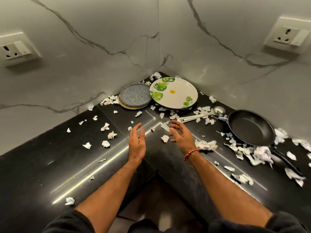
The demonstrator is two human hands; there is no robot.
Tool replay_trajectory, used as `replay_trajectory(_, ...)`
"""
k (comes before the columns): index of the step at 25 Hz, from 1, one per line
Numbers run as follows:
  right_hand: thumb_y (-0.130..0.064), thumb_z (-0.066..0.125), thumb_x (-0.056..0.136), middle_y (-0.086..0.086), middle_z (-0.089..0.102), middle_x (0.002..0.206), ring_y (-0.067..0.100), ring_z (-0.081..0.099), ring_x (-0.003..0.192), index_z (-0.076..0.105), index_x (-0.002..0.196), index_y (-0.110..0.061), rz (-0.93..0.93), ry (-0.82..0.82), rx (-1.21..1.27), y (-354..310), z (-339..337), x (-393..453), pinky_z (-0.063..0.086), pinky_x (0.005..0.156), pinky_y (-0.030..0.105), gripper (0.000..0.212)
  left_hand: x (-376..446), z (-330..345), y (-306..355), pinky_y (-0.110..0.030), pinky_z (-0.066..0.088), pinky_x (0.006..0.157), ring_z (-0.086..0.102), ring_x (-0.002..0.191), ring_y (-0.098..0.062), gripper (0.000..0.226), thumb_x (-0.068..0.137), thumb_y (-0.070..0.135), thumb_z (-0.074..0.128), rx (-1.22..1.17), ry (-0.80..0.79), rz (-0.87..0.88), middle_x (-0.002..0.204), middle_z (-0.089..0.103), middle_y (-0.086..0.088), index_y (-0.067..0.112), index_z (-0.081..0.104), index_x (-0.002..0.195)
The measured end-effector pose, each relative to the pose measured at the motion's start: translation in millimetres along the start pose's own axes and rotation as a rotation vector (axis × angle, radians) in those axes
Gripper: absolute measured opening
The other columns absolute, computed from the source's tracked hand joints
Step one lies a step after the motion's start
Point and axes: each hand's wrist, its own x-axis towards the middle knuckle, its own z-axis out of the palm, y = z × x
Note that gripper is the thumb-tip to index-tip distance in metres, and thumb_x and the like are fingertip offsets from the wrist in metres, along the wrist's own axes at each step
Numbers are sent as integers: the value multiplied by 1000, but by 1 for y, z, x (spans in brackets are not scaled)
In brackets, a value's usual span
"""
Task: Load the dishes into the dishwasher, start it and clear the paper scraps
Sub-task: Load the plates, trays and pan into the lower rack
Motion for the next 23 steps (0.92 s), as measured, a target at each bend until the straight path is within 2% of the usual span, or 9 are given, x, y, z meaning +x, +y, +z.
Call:
replay_trajectory(3,-14,59,97,-3,65,119,16,63,90,60,117,-29,24,-59,-2,2,13,27,55,80,39,25,25,-4,-11,-53,54,95,64,113,-22,51,94,67,39,68,60,-7,133,51,12,39,50,135)
replay_trajectory(5,-12,57,98,-1,63,126,14,63,98,58,121,-27,37,-90,-8,6,27,44,53,83,35,28,47,-6,-25,-51,52,99,65,111,-23,56,92,68,39,79,75,-70,132,51,10,35,50,136)
replay_trajectory(8,-7,55,98,0,56,137,13,55,122,51,136,-20,81,-124,-20,10,48,73,47,101,35,40,91,-7,-38,-50,50,103,63,115,-23,57,92,64,42,100,66,-170,135,50,8,34,47,140)
replay_trajectory(10,-5,55,98,2,50,144,14,49,132,43,145,-17,94,-142,-35,13,61,94,42,111,41,49,122,-10,-36,-43,44,110,58,120,-19,53,98,50,48,109,72,-218,140,49,2,26,44,145)
replay_trajectory(11,-6,55,98,3,48,147,18,50,132,40,147,-18,103,-148,-49,15,67,108,42,111,42,52,141,-10,-37,-37,40,110,54,123,-18,52,100,42,51,138,71,-244,143,48,-1,21,42,147)
replay_trajectory(13,-5,54,98,2,46,149,23,54,127,38,148,-20,130,-145,-66,16,78,133,44,108,38,54,181,-9,-41,-35,36,111,47,132,-22,56,100,32,57,189,68,-304,149,44,-7,14,39,150)
replay_trajectory(16,-3,54,98,-4,48,144,13,48,133,39,148,-20,138,-126,-75,19,90,159,38,114,42,55,235,-1,-51,-38,31,116,37,141,-30,65,95,37,64,184,59,-409,152,38,-14,12,39,150)
replay_trajectory(20,-3,55,97,1,45,149,11,42,139,39,148,-22,202,-123,-81,29,91,169,37,115,42,57,280,14,-59,-48,30,114,26,141,-36,87,87,56,67,233,65,-621,154,23,-12,14,27,152)
replay_trajectory(23,-6,56,98,1,45,150,12,44,137,41,147,-24,215,-123,-98,35,89,168,40,113,43,55,294,20,-56,-44,34,108,30,132,-35,83,85,42,72,315,80,-721,147,23,-10,21,24,150)
